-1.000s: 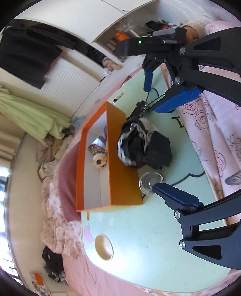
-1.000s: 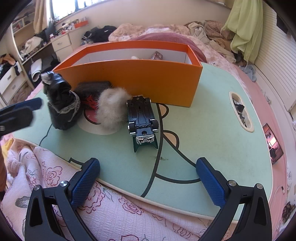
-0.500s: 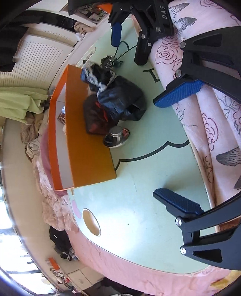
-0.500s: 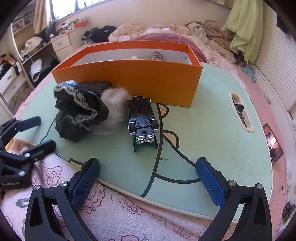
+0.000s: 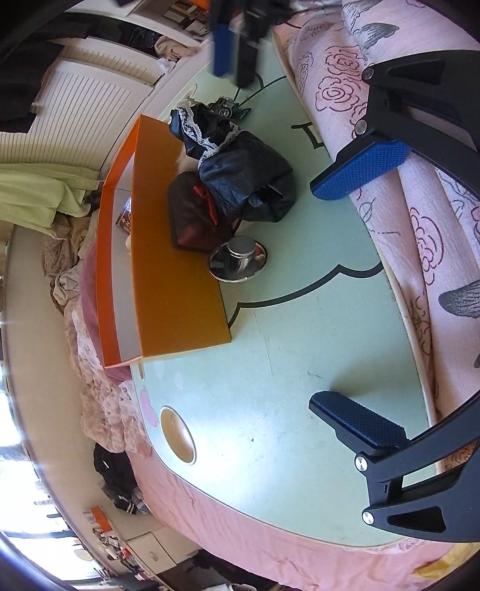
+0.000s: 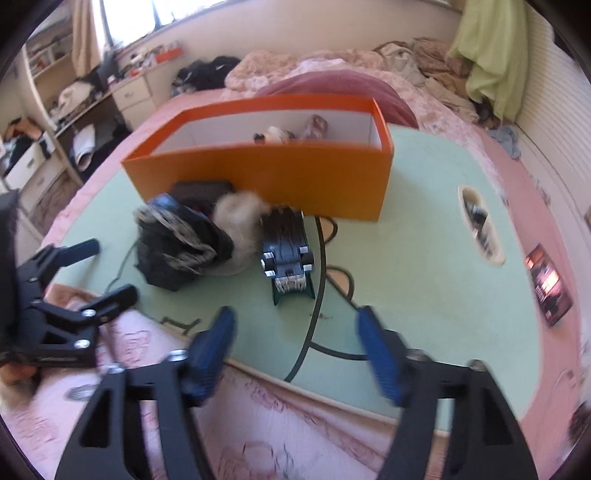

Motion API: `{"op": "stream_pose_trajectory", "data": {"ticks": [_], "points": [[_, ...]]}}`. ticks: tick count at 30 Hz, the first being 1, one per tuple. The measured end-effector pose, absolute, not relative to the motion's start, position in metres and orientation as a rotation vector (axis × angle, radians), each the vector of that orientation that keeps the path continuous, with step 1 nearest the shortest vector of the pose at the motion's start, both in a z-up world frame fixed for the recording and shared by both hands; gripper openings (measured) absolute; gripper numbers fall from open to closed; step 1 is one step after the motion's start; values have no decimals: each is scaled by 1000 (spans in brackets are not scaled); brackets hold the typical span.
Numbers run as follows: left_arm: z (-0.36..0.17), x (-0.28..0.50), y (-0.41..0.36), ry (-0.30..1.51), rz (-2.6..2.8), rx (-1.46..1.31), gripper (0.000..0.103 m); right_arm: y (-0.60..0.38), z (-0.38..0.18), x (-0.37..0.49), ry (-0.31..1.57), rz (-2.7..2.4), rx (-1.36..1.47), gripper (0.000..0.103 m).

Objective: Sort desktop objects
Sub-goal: 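Carry the black pouch out, lower it beside the pom-pom, open left gripper, then move the right gripper into the box and grasp the white figurine keychain, then lift the figurine out, lower it onto the desk, open the right gripper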

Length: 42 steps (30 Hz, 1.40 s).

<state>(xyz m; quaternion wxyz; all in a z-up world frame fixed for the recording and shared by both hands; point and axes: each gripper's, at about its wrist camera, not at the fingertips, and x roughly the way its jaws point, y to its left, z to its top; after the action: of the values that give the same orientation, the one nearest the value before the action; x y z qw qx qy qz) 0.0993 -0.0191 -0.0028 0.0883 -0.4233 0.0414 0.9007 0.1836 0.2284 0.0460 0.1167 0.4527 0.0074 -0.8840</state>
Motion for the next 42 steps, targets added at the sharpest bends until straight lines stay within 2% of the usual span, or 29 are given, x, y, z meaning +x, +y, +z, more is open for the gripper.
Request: {"op": "stream_pose_trajectory", "data": {"ticks": [3,6,9,12,15,18,21,23,28,34,39,42], "points": [[-3,97,-19,126,2683,-1259,103,227,97,163,20,-2643,1168,61],[-3,97,-20,126,2682,-1258,103,207,119,106,-56,-2528,1212,61],[-3,98,-20,127,2682,-1255,103,183,106,43,-90,-2407,1371,61],[-3,97,-19,126,2683,-1254,103,155,75,-12,16,-2384,1558,61],[-2,97,-18,126,2682,-1253,103,142,52,-40,53,-2350,1662,61],[-2,97,-18,125,2682,-1253,103,129,33,-53,181,-2396,1727,60],[-3,97,-18,125,2683,-1254,103,127,10,-59,227,-2359,1804,49],[-2,96,-18,125,2682,-1255,103,133,8,-61,146,-2357,1814,37],[-1,96,-18,124,2682,-1254,103,143,31,-59,61,-2352,1737,36],[-2,96,-19,125,2682,-1253,103,190,117,-15,-235,-2361,1423,35],[-1,97,-19,125,2683,-1253,103,229,166,58,-260,-2436,1236,35],[-1,97,-19,125,2682,-1254,103,248,153,101,-193,-2497,1244,35]]}}
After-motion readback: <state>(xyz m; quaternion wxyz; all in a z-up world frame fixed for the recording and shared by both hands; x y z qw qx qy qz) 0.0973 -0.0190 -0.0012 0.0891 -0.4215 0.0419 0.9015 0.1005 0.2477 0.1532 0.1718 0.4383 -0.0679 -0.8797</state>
